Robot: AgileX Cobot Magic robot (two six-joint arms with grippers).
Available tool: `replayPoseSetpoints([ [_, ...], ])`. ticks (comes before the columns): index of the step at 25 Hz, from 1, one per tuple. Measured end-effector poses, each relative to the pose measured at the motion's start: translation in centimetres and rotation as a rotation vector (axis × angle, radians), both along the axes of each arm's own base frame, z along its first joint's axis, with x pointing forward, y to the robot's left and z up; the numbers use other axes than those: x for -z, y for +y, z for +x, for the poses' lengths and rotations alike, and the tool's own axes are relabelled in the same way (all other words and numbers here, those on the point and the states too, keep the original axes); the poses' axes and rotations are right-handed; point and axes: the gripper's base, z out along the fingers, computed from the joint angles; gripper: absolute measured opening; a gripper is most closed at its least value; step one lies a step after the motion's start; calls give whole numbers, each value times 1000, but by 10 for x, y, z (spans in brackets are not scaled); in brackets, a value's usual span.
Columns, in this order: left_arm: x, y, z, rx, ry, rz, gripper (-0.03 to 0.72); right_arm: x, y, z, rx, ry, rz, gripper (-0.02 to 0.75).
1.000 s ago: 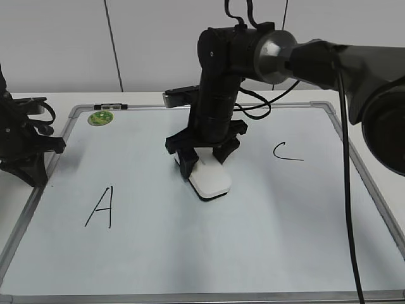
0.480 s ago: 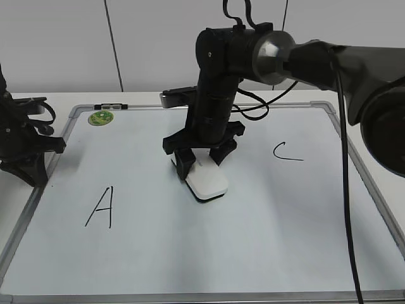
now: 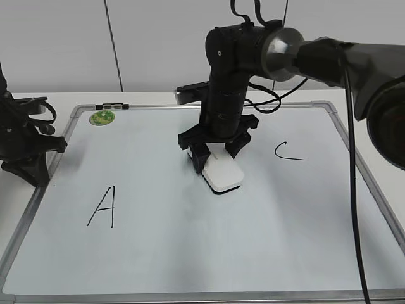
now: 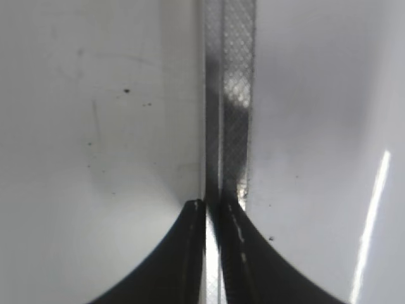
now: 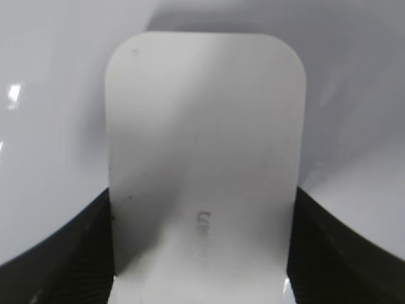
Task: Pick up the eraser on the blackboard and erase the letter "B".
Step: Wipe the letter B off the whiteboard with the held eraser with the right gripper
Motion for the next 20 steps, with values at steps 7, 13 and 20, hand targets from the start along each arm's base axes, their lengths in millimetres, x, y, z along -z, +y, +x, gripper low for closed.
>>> replayPoseSetpoints([
  [7, 0, -1, 0, -6, 1, -8, 81, 0, -6, 3, 21, -33, -63, 524],
  [13, 1, -1, 0, -7, 3, -10, 81, 0, -7, 4, 35, -32, -62, 524],
  [20, 1, -1, 0, -7, 3, -10, 81, 0, -6, 3, 42, -8, -15, 524],
])
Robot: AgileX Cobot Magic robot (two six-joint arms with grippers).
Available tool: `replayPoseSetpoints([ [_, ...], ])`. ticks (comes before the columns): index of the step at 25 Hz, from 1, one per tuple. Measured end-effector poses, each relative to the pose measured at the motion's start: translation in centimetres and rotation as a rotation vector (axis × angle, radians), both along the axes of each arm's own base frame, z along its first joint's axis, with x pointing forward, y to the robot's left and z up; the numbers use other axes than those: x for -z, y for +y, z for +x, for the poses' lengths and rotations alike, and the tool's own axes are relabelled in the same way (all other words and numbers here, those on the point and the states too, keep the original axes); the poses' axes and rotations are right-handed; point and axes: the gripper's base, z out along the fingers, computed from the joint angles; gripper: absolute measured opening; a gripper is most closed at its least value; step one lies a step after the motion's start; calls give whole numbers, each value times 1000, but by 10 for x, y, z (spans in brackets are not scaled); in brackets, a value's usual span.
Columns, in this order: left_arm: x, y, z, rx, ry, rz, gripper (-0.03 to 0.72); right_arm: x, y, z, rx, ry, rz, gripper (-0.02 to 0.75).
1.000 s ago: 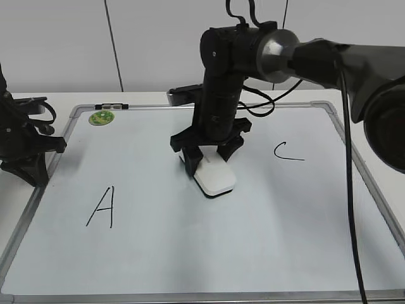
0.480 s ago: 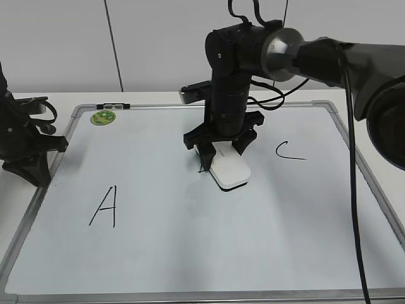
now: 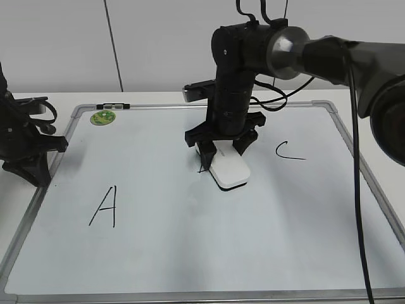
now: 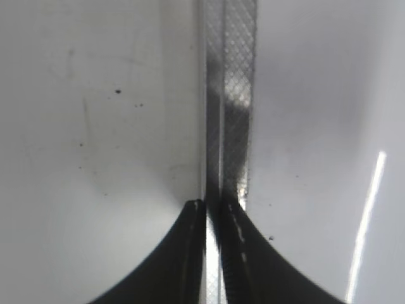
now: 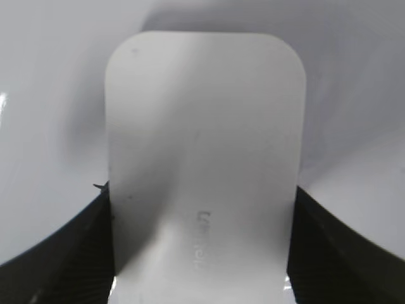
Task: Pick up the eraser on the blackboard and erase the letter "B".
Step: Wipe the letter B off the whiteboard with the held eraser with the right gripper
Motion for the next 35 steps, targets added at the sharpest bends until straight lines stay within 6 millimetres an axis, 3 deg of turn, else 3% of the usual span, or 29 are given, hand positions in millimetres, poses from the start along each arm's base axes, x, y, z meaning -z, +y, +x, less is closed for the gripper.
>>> replayPoseSetpoints([
  [10, 0, 0, 0, 0, 0, 0, 81, 0, 0, 0, 2, 14, 29, 524],
  [27, 0, 0, 0, 0, 0, 0, 69, -1, 47, -28, -81, 59, 105, 524],
  [35, 0, 0, 0, 0, 0, 0, 69, -2, 54, -33, -94, 80, 142, 524],
])
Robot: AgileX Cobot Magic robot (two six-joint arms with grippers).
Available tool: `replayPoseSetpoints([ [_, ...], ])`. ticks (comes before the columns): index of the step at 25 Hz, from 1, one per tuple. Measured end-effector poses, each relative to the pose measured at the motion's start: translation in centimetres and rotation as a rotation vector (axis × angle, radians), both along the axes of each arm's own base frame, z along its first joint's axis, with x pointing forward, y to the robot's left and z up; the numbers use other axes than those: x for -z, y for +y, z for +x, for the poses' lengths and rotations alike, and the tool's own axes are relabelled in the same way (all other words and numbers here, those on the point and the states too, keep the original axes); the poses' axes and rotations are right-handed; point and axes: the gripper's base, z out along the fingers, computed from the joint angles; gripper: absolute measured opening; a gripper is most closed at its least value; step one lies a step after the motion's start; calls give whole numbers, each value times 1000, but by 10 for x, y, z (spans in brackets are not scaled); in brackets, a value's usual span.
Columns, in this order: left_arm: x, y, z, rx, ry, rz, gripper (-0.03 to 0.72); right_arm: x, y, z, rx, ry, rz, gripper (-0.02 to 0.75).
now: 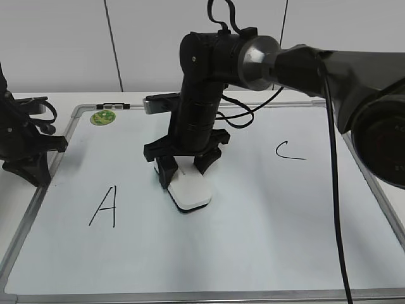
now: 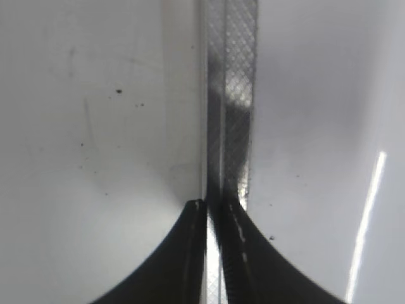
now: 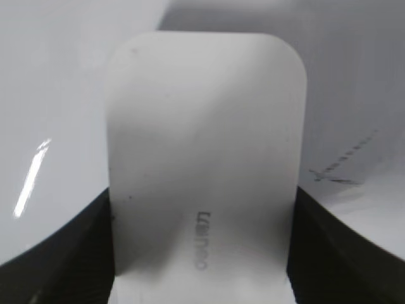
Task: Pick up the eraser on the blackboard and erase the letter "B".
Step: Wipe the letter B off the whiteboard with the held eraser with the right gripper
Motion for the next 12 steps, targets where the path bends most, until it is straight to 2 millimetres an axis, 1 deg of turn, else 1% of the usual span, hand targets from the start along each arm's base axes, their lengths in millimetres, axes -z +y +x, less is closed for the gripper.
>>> replayPoseSetpoints([
  [5, 0, 0, 0, -1, 0, -1, 69, 1, -6, 4, -7, -24, -34, 524],
  [7, 0, 0, 0, -1, 0, -1, 69, 1, -11, 8, 2, -30, -44, 524],
  [12, 0, 0, 0, -1, 0, -1, 69, 1, -34, 22, 51, -43, -70, 524],
])
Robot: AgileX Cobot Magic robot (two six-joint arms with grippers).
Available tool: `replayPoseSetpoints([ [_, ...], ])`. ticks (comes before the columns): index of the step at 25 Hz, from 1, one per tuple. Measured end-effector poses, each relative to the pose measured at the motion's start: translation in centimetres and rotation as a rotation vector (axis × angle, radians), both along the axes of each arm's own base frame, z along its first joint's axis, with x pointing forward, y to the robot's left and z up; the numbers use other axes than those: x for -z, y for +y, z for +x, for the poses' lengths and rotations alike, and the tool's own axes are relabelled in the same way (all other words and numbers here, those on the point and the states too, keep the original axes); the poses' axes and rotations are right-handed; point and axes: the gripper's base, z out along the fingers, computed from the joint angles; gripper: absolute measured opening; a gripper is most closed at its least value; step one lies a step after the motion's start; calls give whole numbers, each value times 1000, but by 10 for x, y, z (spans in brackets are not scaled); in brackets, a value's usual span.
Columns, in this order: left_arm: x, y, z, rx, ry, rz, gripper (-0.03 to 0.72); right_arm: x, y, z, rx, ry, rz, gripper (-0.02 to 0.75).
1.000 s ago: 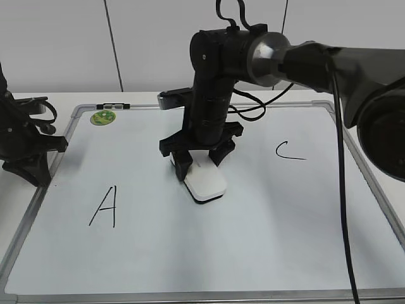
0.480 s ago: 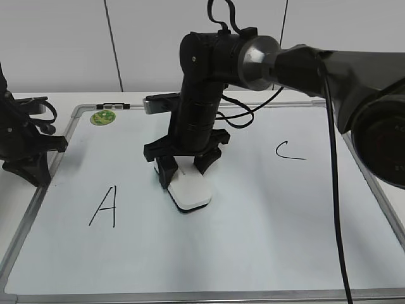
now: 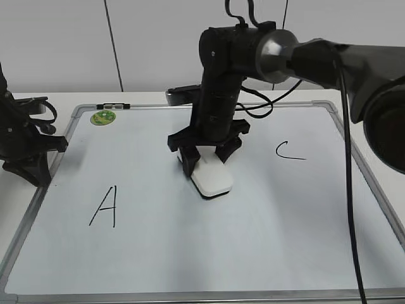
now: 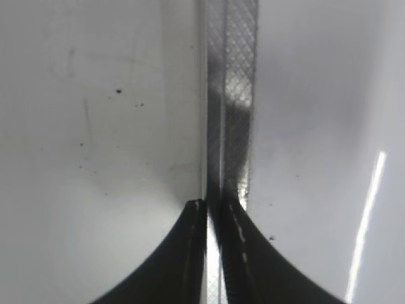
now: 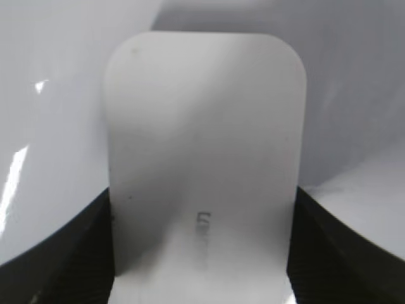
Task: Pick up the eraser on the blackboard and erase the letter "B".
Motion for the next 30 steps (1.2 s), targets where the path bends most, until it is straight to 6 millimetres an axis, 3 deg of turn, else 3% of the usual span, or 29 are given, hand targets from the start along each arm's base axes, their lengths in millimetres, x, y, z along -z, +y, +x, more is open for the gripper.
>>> replayPoseSetpoints([
  [6, 0, 0, 0, 0, 0, 0, 69, -9, -21, 11, 26, -53, -58, 524],
  [13, 0, 0, 0, 0, 0, 0, 69, -66, -47, 15, 127, -234, -156, 524],
  [18, 0, 0, 0, 0, 0, 0, 69, -84, -88, 23, 231, -256, -171, 524],
  [25, 0, 0, 0, 2, 0, 0, 71, -97, -160, 11, 388, -223, -249, 524],
  [30, 0, 0, 0, 2, 1, 0, 72, -92, -184, -3, 428, -170, -280, 524],
])
